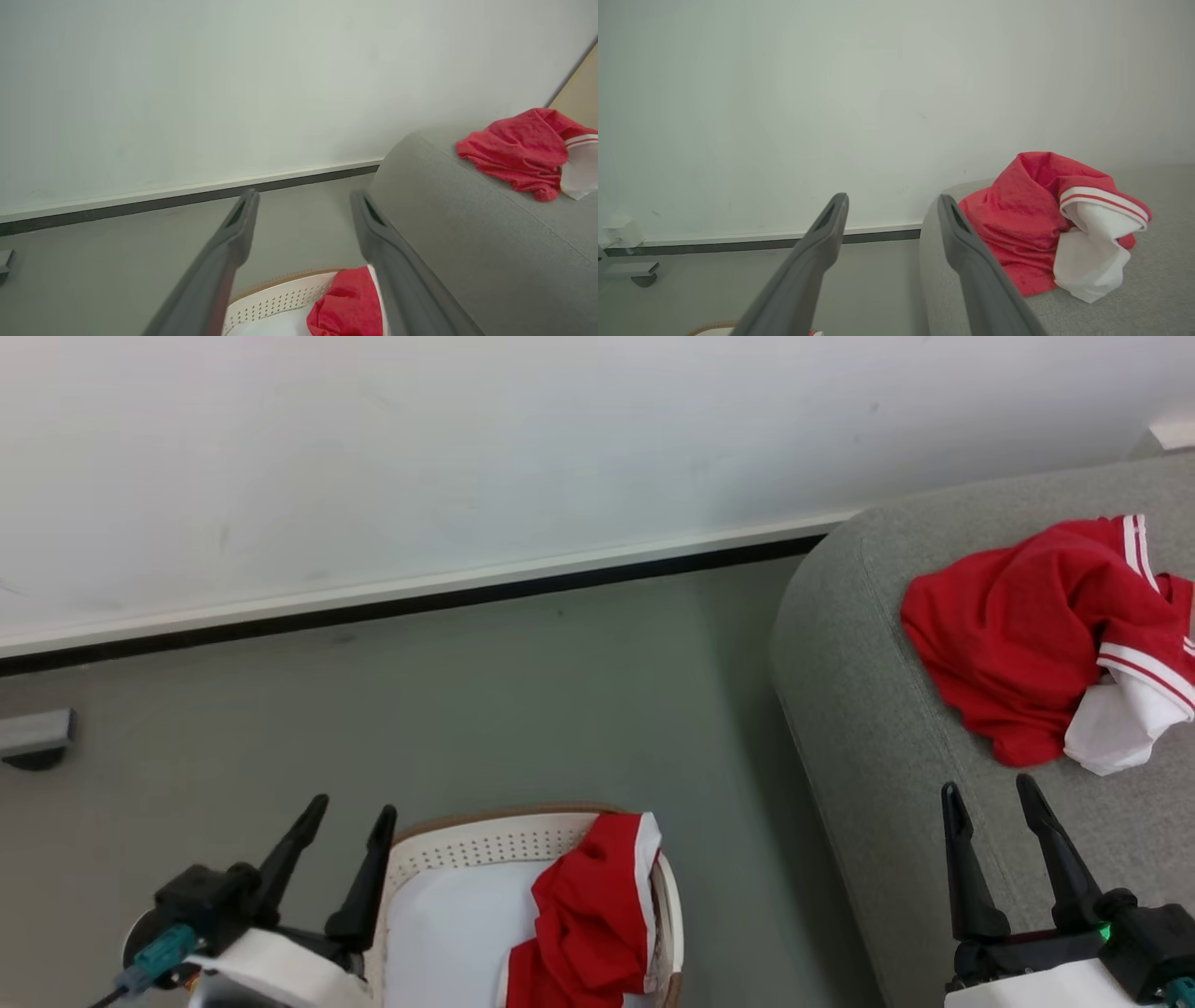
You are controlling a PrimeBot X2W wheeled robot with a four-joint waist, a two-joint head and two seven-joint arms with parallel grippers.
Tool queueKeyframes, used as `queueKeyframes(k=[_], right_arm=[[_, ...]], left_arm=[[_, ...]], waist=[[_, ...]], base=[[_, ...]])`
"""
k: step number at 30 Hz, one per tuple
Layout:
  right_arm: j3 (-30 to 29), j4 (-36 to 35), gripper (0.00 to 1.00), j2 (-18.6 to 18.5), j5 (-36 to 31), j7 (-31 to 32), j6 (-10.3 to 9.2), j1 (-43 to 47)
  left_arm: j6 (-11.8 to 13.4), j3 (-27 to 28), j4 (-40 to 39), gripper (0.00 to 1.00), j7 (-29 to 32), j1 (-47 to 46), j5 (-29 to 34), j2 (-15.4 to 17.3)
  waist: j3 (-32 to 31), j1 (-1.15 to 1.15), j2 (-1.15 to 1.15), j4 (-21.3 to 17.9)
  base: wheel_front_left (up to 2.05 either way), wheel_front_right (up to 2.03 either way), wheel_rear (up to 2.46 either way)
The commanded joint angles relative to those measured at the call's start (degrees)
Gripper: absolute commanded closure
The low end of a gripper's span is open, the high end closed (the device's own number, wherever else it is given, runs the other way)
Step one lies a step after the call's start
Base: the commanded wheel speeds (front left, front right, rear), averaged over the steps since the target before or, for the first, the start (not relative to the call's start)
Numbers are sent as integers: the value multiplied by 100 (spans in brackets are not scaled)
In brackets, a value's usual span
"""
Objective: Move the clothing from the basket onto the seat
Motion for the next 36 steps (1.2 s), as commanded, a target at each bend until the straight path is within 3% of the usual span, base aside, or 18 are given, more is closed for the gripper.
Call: queueKeyframes(k=[1, 9, 17, 26, 36], right_arm=[[-19, -45, 0, -5, 51, -18, -15, -67], [-8, -283, 0, -7, 618, -18, -15, -200], [-56, -767, 0, -4, 785, -18, -14, -390], [-159, -1499, 0, -5, 1292, -18, -14, -632], [-132, -2187, 0, -3, 1357, -18, -14, -728]], left_arm=[[9, -115, 45, 0, 36, -148, -85, 113], [8, -1093, 321, 0, 358, -743, -405, 636], [8, -2079, 586, 0, 859, -1370, -513, 1242], [8, -3133, 1004, 0, 1629, -2057, -1105, 1816], [8, -3783, 1497, 0, 2226, -2581, -1334, 2131]], waist=[[243, -1, 0, -189], [878, -1, 0, -557], [1560, -1, 0, -875], [2364, -1, 0, -1146], [3057, -1, 0, -1497]], base=[[0, 0, 0], [0, 0, 0], [0, 0, 0], [0, 0, 0], [0, 0, 0]])
